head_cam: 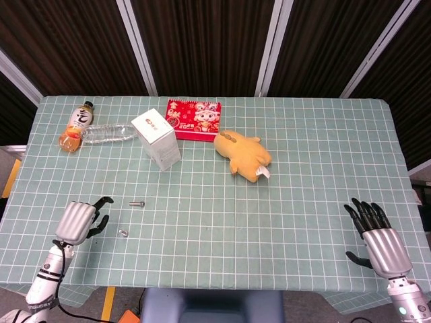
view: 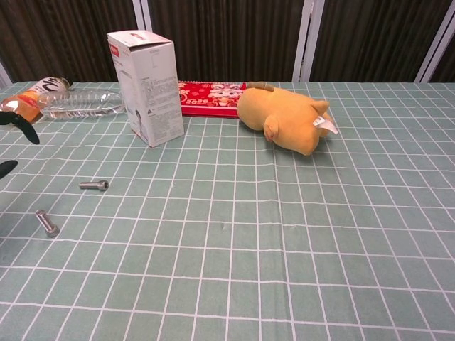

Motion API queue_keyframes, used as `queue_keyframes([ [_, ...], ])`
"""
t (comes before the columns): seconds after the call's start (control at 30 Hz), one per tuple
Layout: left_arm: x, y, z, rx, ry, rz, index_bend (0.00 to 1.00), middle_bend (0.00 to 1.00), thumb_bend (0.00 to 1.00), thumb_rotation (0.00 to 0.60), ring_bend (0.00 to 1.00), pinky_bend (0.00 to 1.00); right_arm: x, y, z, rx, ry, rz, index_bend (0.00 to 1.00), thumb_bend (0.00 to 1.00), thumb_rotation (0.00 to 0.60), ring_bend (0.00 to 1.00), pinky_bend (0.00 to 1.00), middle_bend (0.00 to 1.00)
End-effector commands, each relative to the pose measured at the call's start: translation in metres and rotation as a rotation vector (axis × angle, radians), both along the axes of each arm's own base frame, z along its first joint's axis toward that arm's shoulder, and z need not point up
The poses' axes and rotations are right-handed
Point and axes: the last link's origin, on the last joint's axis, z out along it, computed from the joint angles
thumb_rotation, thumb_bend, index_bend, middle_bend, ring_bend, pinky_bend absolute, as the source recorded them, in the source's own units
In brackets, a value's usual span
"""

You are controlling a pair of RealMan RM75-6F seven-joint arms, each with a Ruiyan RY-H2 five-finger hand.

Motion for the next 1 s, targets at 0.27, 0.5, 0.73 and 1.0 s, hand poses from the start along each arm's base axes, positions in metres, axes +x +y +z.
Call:
queue_keyframes([
  [0.27, 0.022, 0.061, -0.039, -0.169, -0.045, 0.071, 0.4, 1.0, 0.42, 0.6, 1.0, 1.0, -0.001, -0.002, -0.003, 0.007, 0.007, -0.01, 0.0, 0.15, 0.6, 0.0, 0.0, 0.0],
  [0.5, 0.021, 0.077, -0.065, -0.147, 0.003, 0.069, 0.42, 1.0, 0.41, 0.6, 1.0, 1.0, -0.002, -0.003, -0.002, 0.005, 0.003, -0.014, 0.0, 0.15, 0.6, 0.0, 0.0, 0.0],
  [0.73, 0.017, 0.081, -0.071, -0.148, 0.026, 0.076, 0.43, 1.0, 0.4, 0.6, 1.0, 1.0, -0.003, -0.004, -0.001, 0.001, 0.003, -0.018, 0.0, 0.15, 0.6, 0.0, 0.0, 0.0],
  [1.0, 0.008, 0.077, -0.075, -0.161, 0.05, 0.087, 0.43, 1.0, 0.4, 0.6, 1.0, 1.0, -0.003, -0.004, -0.002, 0.004, 0.002, -0.019, 0.0, 0.15, 0.6, 0.0, 0.0, 0.0],
])
